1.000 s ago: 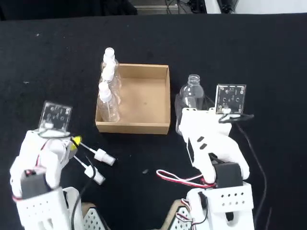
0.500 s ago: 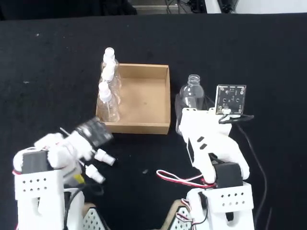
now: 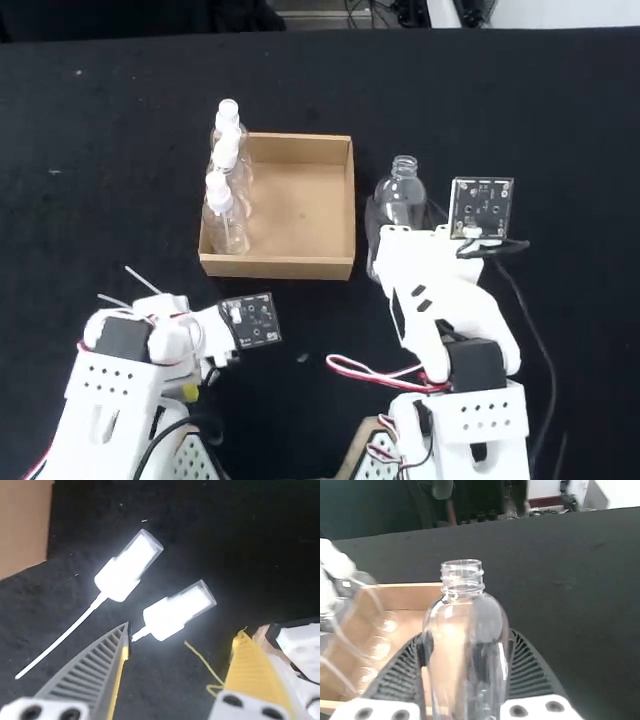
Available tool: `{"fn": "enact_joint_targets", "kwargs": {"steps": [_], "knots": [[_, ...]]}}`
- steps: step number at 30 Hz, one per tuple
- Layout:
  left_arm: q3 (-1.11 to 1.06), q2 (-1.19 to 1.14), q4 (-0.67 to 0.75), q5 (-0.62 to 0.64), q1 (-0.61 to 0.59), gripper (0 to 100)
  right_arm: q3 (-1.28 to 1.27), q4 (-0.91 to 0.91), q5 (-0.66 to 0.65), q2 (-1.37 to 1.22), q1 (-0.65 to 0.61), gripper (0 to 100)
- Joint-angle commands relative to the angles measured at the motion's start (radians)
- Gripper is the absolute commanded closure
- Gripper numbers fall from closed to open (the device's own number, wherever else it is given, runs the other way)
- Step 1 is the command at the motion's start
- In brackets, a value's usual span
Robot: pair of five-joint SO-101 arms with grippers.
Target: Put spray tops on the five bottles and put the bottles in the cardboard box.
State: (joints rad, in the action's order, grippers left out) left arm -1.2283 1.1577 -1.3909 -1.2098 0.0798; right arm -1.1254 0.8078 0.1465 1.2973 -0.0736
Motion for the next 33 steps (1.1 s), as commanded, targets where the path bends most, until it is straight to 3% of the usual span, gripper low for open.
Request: {"fn": "enact_joint_targets", "kwargs": {"steps": [1, 10, 18, 22, 33], "knots": [[-0.047, -0.002, 0.040, -0.017, 0.013, 77, 0.073, 0.031, 0.005, 0.021, 0.083, 98.7], [-0.027, -0.002, 0.048, -0.020, 0.016, 77, 0.088, 0.048, 0.005, 0.019, 0.097, 98.7], [-0.056, -0.002, 0.071, -0.018, 0.153, 77, 0.090, 0.049, 0.005, 0.019, 0.097, 98.7], [-0.104, -0.002, 0.180, -0.014, 0.124, 77, 0.088, 0.049, 0.005, 0.019, 0.097, 98.7], [-0.173, -0.002, 0.196, -0.018, 0.073, 80, 0.088, 0.051, 0.005, 0.019, 0.097, 98.7]]}}
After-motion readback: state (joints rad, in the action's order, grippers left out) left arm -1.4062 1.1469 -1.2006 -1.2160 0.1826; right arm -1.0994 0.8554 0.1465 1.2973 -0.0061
